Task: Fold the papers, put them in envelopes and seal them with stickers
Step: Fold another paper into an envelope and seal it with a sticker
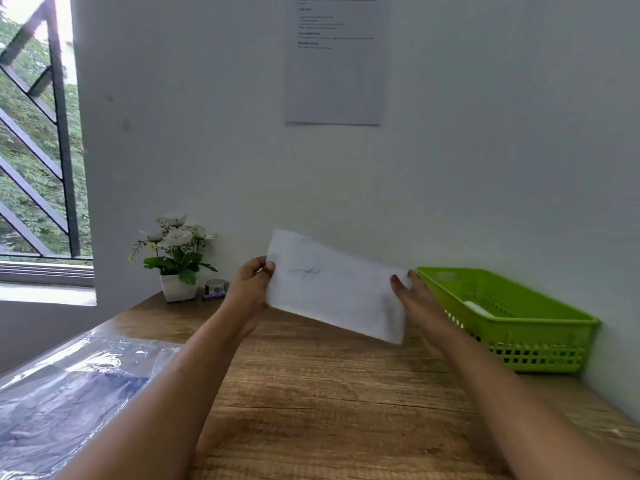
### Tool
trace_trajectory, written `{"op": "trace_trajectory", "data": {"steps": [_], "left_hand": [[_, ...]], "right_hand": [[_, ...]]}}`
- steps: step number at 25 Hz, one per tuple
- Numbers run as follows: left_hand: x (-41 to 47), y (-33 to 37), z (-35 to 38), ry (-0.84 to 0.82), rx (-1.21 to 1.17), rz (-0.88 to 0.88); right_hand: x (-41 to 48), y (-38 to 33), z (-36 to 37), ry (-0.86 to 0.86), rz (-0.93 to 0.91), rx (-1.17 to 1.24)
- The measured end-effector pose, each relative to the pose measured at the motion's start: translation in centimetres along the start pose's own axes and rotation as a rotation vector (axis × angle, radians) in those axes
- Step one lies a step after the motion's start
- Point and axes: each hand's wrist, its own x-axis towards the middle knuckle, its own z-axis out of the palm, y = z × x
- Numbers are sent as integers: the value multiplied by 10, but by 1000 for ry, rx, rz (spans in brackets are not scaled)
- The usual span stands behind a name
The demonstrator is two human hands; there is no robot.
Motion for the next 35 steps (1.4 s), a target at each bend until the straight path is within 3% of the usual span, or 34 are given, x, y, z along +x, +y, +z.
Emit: {"op": "trace_trajectory", "data": {"steps": [3,5,9,14,17,20,24,27,31,35], "left_hand": [[1,-8,-8,119,39,-106],[2,-12,-9,152,169,-220],[0,-8,-7,112,375,-352],[-1,-8,-13,34,492,-487],[0,-14,-14,37,621,-458],[4,-24,-11,-2,805,-409],[1,-25,6,-154,1072,-345],[-1,-20,8,-159,969,-402],[-9,-6,-7,-234,545,-588],[-17,6,-12,-368,542,-629]], "right_hand": [[-2,-1,-3,-138,148,279],[2,3,-9,-114,136,287],[5,11,-13,-1,114,-13],[0,12,-14,29,61,-129],[-4,14,-13,-54,26,-271],[-7,16,-5,-140,-91,-601],[-14,19,26,-402,-92,-993],[-18,24,45,-516,-32,-1099],[-17,24,45,-542,-2,-1153],[-20,22,45,-550,-10,-1175]]}}
